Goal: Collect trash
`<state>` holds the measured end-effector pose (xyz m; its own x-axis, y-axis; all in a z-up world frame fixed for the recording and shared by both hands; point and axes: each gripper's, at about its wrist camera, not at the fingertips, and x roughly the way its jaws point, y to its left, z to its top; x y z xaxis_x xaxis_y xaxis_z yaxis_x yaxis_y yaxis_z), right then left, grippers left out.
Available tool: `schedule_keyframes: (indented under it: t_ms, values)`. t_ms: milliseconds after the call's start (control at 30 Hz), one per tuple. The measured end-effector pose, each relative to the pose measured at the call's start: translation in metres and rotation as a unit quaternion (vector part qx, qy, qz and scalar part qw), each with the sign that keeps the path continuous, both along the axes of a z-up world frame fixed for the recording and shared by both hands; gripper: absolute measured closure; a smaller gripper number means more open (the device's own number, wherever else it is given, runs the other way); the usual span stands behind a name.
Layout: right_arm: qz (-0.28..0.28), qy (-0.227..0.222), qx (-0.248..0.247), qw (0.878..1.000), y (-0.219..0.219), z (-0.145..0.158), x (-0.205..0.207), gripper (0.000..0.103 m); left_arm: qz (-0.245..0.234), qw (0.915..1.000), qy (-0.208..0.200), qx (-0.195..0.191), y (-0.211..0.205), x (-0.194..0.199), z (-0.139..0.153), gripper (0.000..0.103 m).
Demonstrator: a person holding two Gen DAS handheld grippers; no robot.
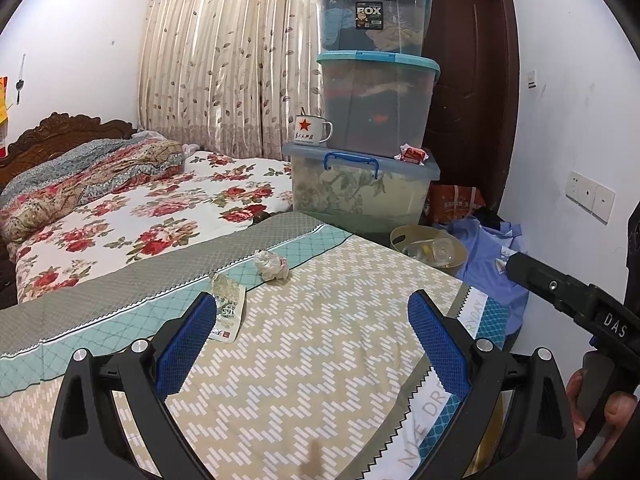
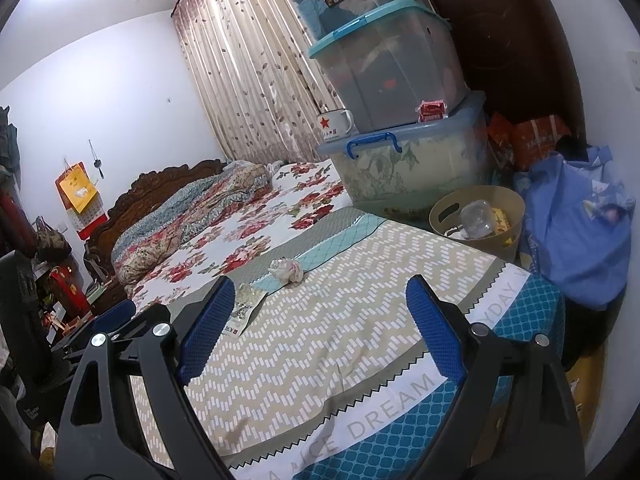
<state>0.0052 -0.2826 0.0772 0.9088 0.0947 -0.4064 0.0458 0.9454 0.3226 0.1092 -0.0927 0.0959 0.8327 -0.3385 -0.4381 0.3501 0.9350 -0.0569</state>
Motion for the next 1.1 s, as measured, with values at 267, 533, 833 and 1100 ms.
schedule_keyframes:
  t_ms: [267,533,833,1100]
  values:
    - [-0.003,-0.002,0.010,1.000,-0.003,-0.002,-0.004,0.016,0.003,0.9999,-0.010,0.003,0.001,-0.006,0.002,0.011]
    - [0.007,0.010,0.015,1.000,0.003,-0.007,-0.006,0.016,0.009,0.9998,-0.016,0.003,0.004,-0.011,0.001,0.011]
    - [0.008,0.010,0.017,1.000,0.003,-0.006,-0.007,0.016,0.012,0.9998,-0.017,0.000,0.008,-0.012,0.001,0.011]
    - [0.012,0.010,0.020,1.000,0.005,-0.007,-0.007,0.016,0.015,0.9998,-0.013,0.001,0.009,-0.011,0.001,0.011]
